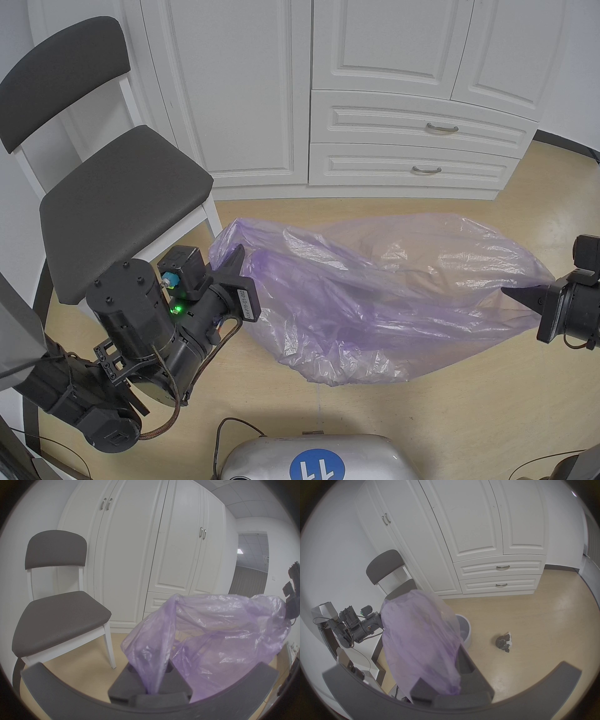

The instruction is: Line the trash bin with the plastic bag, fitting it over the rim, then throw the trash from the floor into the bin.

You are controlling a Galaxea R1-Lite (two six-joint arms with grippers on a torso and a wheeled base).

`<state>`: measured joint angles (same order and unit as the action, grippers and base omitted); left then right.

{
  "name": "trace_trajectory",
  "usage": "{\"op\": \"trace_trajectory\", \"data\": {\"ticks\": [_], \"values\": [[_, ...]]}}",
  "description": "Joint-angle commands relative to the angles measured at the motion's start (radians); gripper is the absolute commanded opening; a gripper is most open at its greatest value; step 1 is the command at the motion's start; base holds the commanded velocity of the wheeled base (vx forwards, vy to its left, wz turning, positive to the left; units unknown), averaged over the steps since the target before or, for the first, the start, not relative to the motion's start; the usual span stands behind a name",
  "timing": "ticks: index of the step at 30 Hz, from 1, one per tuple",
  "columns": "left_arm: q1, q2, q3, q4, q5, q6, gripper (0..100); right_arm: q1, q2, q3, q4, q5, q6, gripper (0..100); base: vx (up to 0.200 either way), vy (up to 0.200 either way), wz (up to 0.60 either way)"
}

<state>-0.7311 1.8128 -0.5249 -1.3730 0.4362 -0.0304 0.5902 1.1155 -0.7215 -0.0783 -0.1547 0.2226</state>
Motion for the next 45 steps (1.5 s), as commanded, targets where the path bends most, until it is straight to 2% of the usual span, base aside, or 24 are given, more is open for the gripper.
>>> {"op": "trace_trajectory", "data": {"ticks": [1,10,14,19,26,45], "values": [[-0.001,0.003,-0.003,0.000,0.001,0.000,0,0.008,0.013,0.002,-0.001,-0.003,0.000,0,0.000,0.000,0.00],[-0.001,0.007,-0.009,0.000,0.013,0.001,0,0.022,0.038,0.011,-0.003,-0.091,-0.025,0,0.000,0.000,0.00],[-0.001,0.026,-0.020,-0.005,0.049,0.004,0,0.026,0.040,0.017,-0.015,-0.101,-0.029,0,0.000,0.000,0.00],[-0.001,0.031,-0.020,-0.017,0.049,0.004,0,0.026,0.040,0.028,-0.034,-0.101,-0.032,0,0.000,0.000,0.00],[-0.002,0.033,-0.021,-0.020,0.050,0.006,0,0.026,0.061,0.080,-0.156,-0.155,-0.092,0,0.000,0.000,0.00],[-0.001,0.077,-0.010,-0.034,0.044,0.006,0,0.016,0.095,0.197,-0.336,-0.160,-0.189,0,0.000,0.000,0.00]]}}
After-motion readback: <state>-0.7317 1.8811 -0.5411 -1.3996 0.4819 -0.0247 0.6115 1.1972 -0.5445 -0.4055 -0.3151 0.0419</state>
